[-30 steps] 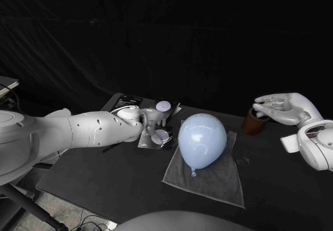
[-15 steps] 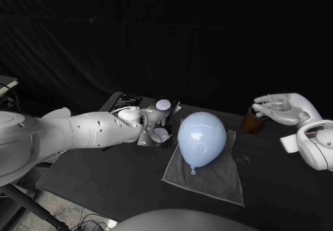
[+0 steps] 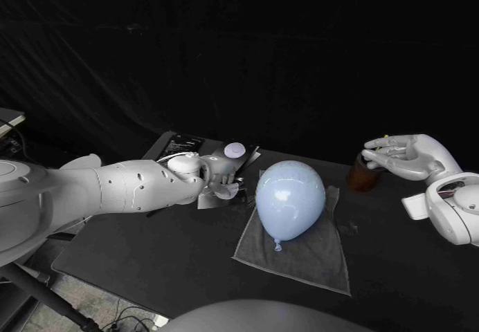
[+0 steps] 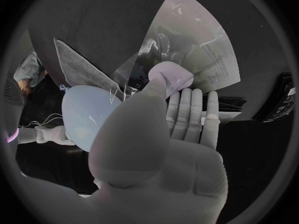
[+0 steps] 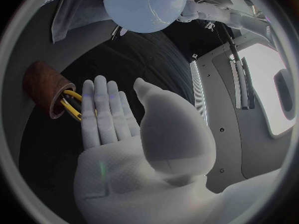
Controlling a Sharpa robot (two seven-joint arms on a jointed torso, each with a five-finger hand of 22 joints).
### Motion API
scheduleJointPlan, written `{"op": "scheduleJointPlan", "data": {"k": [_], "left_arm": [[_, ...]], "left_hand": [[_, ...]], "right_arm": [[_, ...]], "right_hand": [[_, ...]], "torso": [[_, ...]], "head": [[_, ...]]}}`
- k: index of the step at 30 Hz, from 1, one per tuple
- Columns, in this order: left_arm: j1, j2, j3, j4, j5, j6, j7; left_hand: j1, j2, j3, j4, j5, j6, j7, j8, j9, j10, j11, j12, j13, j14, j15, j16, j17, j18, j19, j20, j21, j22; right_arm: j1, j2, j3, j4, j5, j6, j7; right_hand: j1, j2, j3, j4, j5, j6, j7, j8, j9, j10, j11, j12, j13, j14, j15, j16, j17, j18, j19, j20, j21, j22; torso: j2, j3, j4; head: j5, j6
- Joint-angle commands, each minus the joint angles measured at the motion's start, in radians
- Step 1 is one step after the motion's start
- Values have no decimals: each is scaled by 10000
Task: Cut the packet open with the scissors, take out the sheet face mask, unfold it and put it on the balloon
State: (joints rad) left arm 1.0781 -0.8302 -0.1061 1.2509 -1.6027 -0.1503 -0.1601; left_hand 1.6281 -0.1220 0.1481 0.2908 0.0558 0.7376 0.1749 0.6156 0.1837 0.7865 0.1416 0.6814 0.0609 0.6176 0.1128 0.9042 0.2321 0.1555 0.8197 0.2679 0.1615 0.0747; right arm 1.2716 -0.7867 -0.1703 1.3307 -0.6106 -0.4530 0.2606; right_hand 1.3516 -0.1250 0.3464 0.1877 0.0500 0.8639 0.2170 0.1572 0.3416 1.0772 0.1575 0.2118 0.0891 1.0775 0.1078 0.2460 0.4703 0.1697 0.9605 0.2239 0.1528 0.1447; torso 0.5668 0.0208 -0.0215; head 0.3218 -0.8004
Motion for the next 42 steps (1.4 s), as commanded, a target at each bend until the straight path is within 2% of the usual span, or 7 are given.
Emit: {"op": "scheduleJointPlan", "data": {"k": [1,4,10,22,25,33,42], "left_arm": [[-138,-36,-96,-27,17,421,-3],[-138,-58,-96,-18,101,282,53],[-138,-87,-95,-39,169,62,117],[-135,-319,-69,152,942,-530,692],[-125,-474,-13,299,1504,-658,989],[-23,-947,300,775,3884,-686,1706],[443,-1451,481,1217,7031,-677,2311]], "left_hand": [[-42,-146,318,15,-69,485,-61,-368,-165,567,-68,-628,-2,454,-76,-327,-130,266,163,-42,90,243],[-19,-228,812,17,-73,1021,-145,-706,-257,1227,-179,-1329,8,966,-170,-688,-214,261,339,-106,198,280],[-22,-324,1233,-11,-72,1316,-165,-953,-283,1638,-179,-1807,25,1257,-167,-929,-220,261,420,-119,260,299],[-229,-252,1941,-28,-75,2225,-437,-1008,-112,2614,-439,-2332,62,2043,-366,-1157,-73,259,810,-256,585,450],[-279,-211,2032,-56,-73,2405,-516,-984,-58,2807,-484,-2392,75,2208,-408,-1168,-20,267,897,-270,660,486],[-223,-130,2200,-153,-71,2562,-529,-983,11,2987,-509,-2543,69,2363,-407,-1259,33,251,952,-263,729,523],[-152,-64,2541,-455,-70,2688,-484,-908,200,3445,-633,-2704,105,2652,-521,-1506,76,209,940,-122,816,578]], "right_arm": [[2,5,7,13,-86,104,11],[0,4,7,13,-86,108,12],[-3,10,7,17,-86,116,12],[-5,15,7,22,-82,151,9],[-5,23,7,18,-79,161,11],[-5,30,7,20,-77,182,11],[-6,59,8,19,-77,195,7]], "right_hand": [[28,39,-46,28,11,45,123,-43,-4,47,28,-57,-13,15,51,-64,-1,138,20,75,-35,-14],[28,39,-46,28,11,45,123,-43,-4,47,28,-57,-13,15,51,-64,-1,138,20,75,-35,-14],[43,57,-44,26,13,73,111,-36,-4,69,16,-52,-26,32,43,-68,3,142,31,72,-38,-20],[60,72,-41,23,12,95,102,-32,-5,87,7,-49,-38,41,37,-74,5,143,39,69,-42,-27],[60,72,-41,23,12,95,102,-32,-5,87,7,-49,-38,41,37,-74,5,143,39,69,-42,-27],[62,85,-39,28,15,103,100,-32,-6,95,5,-49,-45,43,35,-79,5,143,42,68,-45,-30],[93,125,-28,29,16,163,76,-22,-10,157,-20,-35,-74,92,14,-83,15,148,78,56,-46,-42]], "torso": [[0,1,-4],[-4,1,0],[-6,9,-5],[0,2,-2],[-3,4,-2],[-5,0,-6],[-8,5,-2]], "head": [[-11,-9],[-14,-4],[-5,13],[-58,65],[-77,77],[-191,179],[-322,310]]}}
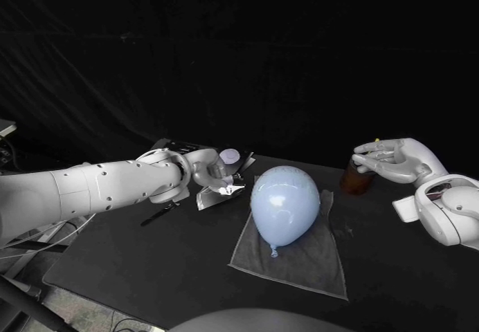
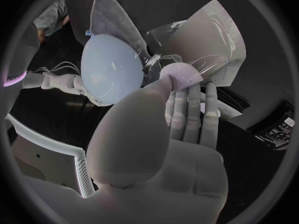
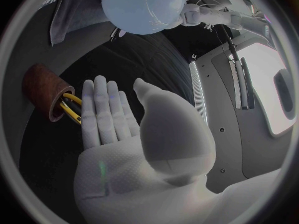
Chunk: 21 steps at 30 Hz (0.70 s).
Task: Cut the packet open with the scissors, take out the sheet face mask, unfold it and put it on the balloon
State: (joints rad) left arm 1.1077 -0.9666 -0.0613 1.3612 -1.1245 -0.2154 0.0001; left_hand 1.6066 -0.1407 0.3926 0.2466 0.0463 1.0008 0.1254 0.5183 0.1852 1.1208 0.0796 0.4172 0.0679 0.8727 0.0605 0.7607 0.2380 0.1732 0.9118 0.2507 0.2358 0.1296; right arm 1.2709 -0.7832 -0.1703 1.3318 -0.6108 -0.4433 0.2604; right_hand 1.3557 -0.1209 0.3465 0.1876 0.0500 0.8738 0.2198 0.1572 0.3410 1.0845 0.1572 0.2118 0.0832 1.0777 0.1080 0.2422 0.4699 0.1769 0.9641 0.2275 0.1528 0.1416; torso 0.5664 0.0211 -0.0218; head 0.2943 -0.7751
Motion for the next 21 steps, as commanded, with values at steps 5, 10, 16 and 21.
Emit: {"op": "scheduleJointPlan", "data": {"k": [5,10,16,21], "left_arm": [[569,-264,62,281,3383,-15,969],[866,-328,75,421,4433,72,1199],[1041,-235,130,510,6285,44,1943],[1092,16,163,479,7511,-84,2755]], "left_hand": [[23,99,254,-128,26,70,13,83,261,230,-41,-155,37,228,-32,-195,23,46,42,53,140,71],[-44,76,353,-196,25,63,19,83,312,290,-42,-237,35,282,-30,-300,24,41,38,62,182,99],[-122,52,503,-336,25,36,51,72,385,338,-22,-374,31,243,12,-500,17,19,-52,96,194,119],[-204,48,596,-438,24,10,70,58,438,362,-2,-468,34,222,39,-621,26,-5,-181,134,161,113]], "right_arm": [[3,51,8,43,-75,120,8],[40,29,11,220,-15,190,-30],[317,-7,23,621,25,387,-136],[605,19,37,890,126,575,-305]], "right_hand": [[77,100,-26,32,16,129,18,-12,-8,167,-49,-13,-43,164,-16,-38,36,80,101,-1,-37,-21],[97,126,-18,64,17,281,-52,19,-13,366,-126,37,-88,363,-92,1,81,85,266,-65,12,-25],[122,142,16,133,18,497,-179,53,-29,744,-268,100,-114,739,-235,83,172,87,577,-202,120,-18],[145,136,50,176,24,642,-338,51,-51,1385,-482,286,-7,1352,-464,334,367,91,1054,-421,352,56]], "torso": [[3,3,-2],[2,5,-16],[2,4,-4],[-12,-8,-2]], "head": [[-144,190],[-261,385],[-568,741],[-850,1055]]}}
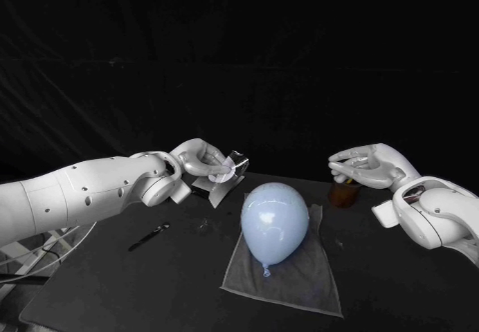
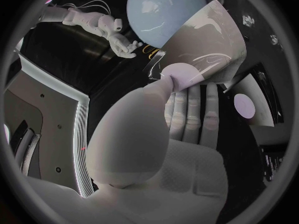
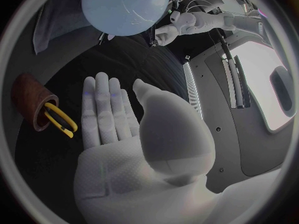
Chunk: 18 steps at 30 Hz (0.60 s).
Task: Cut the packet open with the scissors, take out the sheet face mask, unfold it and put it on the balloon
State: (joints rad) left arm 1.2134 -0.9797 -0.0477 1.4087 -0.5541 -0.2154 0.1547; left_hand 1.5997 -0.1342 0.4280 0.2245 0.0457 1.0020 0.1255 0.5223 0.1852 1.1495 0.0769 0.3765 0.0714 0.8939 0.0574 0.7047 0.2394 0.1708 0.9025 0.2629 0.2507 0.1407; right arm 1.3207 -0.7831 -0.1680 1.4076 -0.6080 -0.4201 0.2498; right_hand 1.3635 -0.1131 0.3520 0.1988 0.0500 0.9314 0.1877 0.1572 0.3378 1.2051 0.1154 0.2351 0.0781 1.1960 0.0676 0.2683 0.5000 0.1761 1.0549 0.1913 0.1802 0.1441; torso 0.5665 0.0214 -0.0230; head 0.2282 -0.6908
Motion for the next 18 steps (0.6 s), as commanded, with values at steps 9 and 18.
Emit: {"op": "scheduleJointPlan", "data": {"k": [9,18], "left_arm": [[105,813,101,-186,2589,-509,2288],[222,1763,144,-693,2788,-1177,2974]], "left_hand": [[-224,-18,320,-318,29,-32,81,-1,490,72,45,-157,2,-36,102,-179,27,11,-201,51,-21,-8],[-239,-15,347,-361,30,-42,83,-7,507,69,49,-188,4,-50,107,-217,34,16,-228,58,-27,-9]], "right_arm": [[565,216,42,552,597,521,-598],[843,872,70,570,932,484,-1297]], "right_hand": [[2,3,-57,131,23,209,-166,2,-58,815,-262,281,329,725,-286,481,445,83,642,-299,355,135],[-141,-15,-383,143,112,454,-374,-87,-111,1357,-571,1538,1722,1136,-596,2258,1785,61,1299,-655,982,477]], "torso": [[-5,-4,-6],[-2,8,-15]], "head": [[-606,567],[-864,804]]}}
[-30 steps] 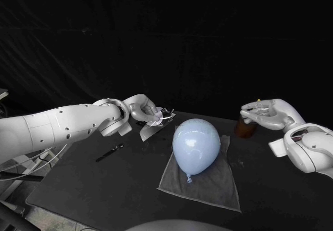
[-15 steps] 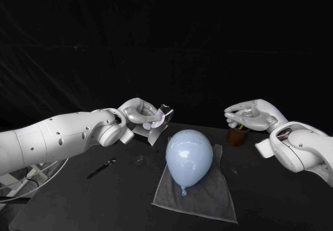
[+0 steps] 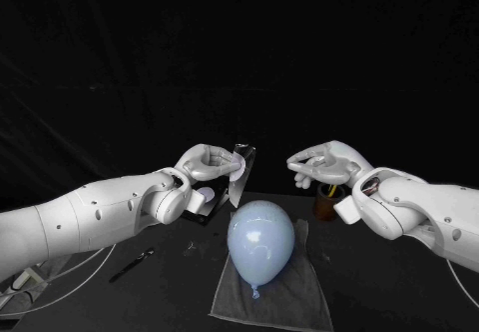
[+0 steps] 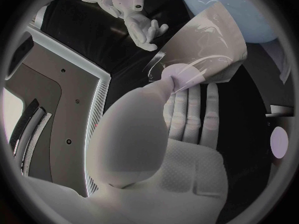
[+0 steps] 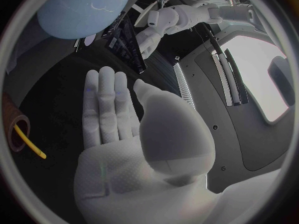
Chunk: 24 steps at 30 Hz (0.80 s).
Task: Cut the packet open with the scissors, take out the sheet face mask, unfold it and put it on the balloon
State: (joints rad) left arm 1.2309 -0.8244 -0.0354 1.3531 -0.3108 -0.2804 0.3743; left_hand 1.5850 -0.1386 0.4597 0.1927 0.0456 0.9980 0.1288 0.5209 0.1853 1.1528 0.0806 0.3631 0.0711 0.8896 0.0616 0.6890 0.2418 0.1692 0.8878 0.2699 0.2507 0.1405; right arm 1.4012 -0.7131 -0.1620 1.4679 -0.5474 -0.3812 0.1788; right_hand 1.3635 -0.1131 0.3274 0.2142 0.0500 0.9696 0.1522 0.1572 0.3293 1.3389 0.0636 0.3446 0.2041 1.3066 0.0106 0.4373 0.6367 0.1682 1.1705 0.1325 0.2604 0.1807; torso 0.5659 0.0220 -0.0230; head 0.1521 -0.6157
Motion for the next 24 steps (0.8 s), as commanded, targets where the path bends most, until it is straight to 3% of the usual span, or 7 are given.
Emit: {"op": "scheduleJointPlan", "data": {"k": [1,6,8,13,24], "left_arm": [[59,302,23,-198,298,-563,795],[124,791,29,-555,-147,-784,791],[143,976,30,-703,-367,-877,778],[170,1301,33,-967,-672,-1100,791],[196,1666,36,-1176,-805,-1350,836]], "left_hand": [[-92,29,30,-43,30,-2,49,7,507,36,12,-54,7,-8,65,-59,9,31,-81,-12,-27,-7],[-93,26,37,-61,31,-4,54,5,512,36,13,-63,8,-9,65,-69,13,35,-83,-11,-25,-5],[-93,26,37,-61,31,-4,54,5,512,36,13,-63,8,-9,65,-69,13,35,-83,-11,-25,-5],[-97,21,40,-74,31,-4,60,4,517,37,14,-69,9,-7,65,-75,16,37,-84,-10,-22,-4],[-102,16,44,-88,31,-3,64,3,522,39,15,-76,10,-7,65,-83,19,41,-82,-9,-18,-1]], "right_arm": [[46,238,10,-48,332,52,-648],[77,557,16,-146,226,-341,-915],[93,687,19,-238,93,-534,-1001],[117,964,21,-517,-393,-780,-1182],[128,1235,23,-842,-1446,-1275,-1391]], "right_hand": [[-151,21,-220,-1,-12,77,-67,-126,-42,-114,-72,877,922,-72,-53,1068,772,119,179,-89,326,215],[-281,-28,-620,149,21,14,-45,-175,-54,-664,-21,2019,2147,-463,-61,2159,1425,113,99,-131,707,516],[-316,-37,-770,229,13,-35,-38,-186,-53,-819,-9,2287,2447,-563,-53,2408,1528,112,41,-126,813,606],[-378,-67,-1021,373,17,-120,-22,-204,-49,-995,14,2573,2776,-677,-36,2680,1610,111,-38,-117,946,721],[-398,-66,-1737,709,4,-260,-8,-191,-12,-1222,36,3218,3440,-765,-31,3331,1744,112,-138,-123,1324,1027]], "torso": [[5,1,-10],[9,0,6],[6,-11,-11],[19,-8,4],[10,-16,-1]], "head": [[-108,60],[-183,64],[-179,-6],[-147,6],[-329,96]]}}
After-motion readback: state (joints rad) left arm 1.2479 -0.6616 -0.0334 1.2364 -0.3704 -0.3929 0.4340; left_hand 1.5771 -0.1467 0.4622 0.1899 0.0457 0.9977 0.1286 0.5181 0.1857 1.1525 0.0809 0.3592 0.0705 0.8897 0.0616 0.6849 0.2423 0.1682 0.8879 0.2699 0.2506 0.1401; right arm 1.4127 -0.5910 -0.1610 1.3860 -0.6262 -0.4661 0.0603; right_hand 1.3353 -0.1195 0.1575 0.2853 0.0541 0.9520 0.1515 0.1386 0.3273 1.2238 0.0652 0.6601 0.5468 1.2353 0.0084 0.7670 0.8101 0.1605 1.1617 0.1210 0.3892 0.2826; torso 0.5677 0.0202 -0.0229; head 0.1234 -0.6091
